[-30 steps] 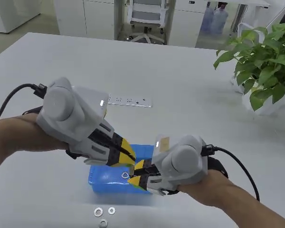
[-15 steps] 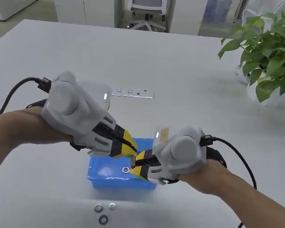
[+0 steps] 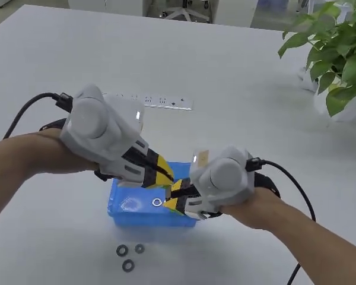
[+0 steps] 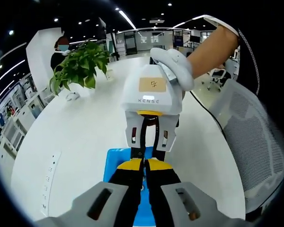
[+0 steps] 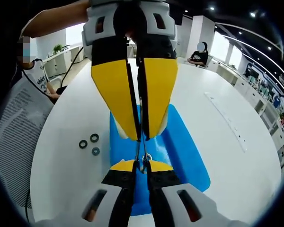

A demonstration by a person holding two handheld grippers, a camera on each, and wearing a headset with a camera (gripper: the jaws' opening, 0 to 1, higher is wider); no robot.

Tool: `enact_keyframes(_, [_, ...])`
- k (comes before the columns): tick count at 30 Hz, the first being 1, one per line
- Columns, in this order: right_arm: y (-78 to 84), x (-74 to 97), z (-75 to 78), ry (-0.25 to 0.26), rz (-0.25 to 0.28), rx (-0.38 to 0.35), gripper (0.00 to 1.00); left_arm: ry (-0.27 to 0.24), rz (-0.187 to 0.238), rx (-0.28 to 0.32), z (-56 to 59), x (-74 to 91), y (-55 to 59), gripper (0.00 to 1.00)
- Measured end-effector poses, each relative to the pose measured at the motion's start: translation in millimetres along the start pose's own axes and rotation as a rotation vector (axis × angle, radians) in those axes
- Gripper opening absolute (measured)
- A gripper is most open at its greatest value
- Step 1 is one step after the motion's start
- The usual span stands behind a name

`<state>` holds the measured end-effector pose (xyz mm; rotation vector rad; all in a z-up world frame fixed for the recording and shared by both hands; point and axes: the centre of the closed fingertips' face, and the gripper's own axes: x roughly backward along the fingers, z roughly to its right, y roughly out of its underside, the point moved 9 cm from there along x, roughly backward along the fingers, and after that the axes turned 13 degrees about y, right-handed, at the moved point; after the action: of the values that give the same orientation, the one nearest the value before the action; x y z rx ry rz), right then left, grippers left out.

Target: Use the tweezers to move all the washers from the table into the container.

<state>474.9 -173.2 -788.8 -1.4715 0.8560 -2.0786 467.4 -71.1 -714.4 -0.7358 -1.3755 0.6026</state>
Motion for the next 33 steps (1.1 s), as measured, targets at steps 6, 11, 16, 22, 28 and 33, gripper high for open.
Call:
enact_keyframes(6, [2.6, -4.0, 1.7, -0.006, -0.003, -0.003, 0.11, 0.000, 0.004, 0.012, -3.3, -1.7, 3.8, 0.06])
enact_keyframes(11, [6.0, -8.1, 1.3, -0.014, -0.015, 0.004, 0.11, 0.003, 0.001, 0.023, -4.8, -4.9, 8.2, 0.06])
enact_keyframes(16, [8.8, -10.0, 1.2, -0.019, -0.023, 0.014, 0.11, 0.004, 0.005, 0.030, -5.5, -7.9, 10.2, 0.06])
enact_keyframes(22, [9.0, -9.6, 1.9, -0.019, -0.021, 0.012, 0.12, 0.002, 0.011, 0.040, -6.8, -8.0, 9.4, 0.06])
enact_keyframes(28, [7.8, -8.5, 1.8, -0.019, -0.024, 0.022, 0.12, 0.001, 0.009, 0.033, -5.0, -7.8, 7.8, 0.06])
enact_keyframes(33, [4.5, -6.0, 3.4, -0.008, -0.019, 0.027, 0.12, -0.006, 0.014, 0.028, -4.2, -4.1, 5.0, 0.06])
